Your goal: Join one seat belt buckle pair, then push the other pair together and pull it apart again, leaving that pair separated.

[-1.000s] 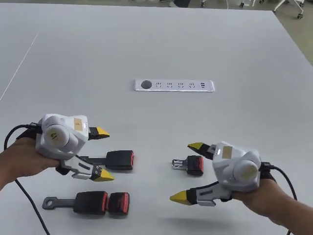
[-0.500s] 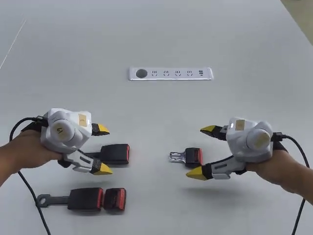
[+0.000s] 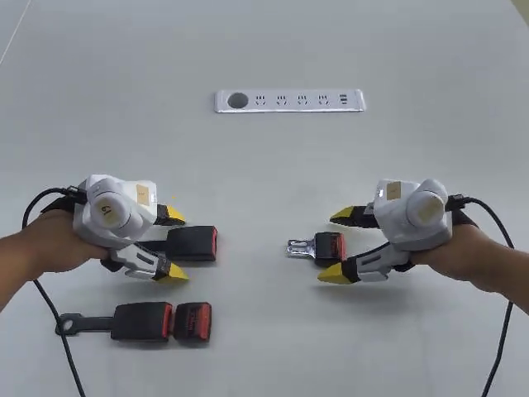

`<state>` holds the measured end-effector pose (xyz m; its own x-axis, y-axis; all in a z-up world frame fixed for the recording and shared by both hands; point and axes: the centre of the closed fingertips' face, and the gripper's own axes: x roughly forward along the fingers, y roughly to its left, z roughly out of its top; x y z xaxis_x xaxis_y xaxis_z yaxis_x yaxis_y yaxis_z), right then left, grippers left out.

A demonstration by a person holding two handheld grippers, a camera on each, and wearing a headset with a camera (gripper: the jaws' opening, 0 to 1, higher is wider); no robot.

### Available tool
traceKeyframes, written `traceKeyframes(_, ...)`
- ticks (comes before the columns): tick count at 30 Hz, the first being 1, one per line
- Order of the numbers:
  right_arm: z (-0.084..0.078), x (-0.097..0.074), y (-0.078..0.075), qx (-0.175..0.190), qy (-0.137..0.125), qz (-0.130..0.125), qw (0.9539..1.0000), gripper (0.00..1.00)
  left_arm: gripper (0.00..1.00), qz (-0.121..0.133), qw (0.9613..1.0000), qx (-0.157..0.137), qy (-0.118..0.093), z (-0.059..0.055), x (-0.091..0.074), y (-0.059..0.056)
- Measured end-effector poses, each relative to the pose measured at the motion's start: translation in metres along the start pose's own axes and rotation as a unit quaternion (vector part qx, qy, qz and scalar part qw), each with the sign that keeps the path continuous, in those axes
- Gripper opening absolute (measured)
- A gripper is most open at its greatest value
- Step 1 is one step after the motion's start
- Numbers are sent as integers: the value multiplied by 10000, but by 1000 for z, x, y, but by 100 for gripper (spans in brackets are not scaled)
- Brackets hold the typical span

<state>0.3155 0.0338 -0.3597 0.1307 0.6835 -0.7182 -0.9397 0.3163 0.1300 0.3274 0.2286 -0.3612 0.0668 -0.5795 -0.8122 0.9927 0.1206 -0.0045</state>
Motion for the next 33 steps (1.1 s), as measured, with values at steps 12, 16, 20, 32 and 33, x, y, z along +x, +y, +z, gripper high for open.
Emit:
traceKeyframes(12, -11, 5, 0, -538, 409, 20, 9977, 40, 39, -142, 9998, 139, -16, 6, 2, -2)
traceKeyframes(16, -12, 4, -2, -598, 481, 32, 9970, 36, 35, -139, 9999, 76, -9, 6, 2, 1)
traceKeyframes(20, -11, 5, -3, -645, 521, 35, 9966, 36, 35, -179, 9997, 154, 26, 5, 2, 1)
traceKeyframes(32, -9, 8, -3, -890, 829, 79, 9925, 35, 34, -210, 9995, 217, 48, 5, 2, 2)
traceKeyframes(33, -9, 8, -2, -886, 838, 84, 9925, 35, 34, -215, 9995, 223, 51, 5, 2, 3)
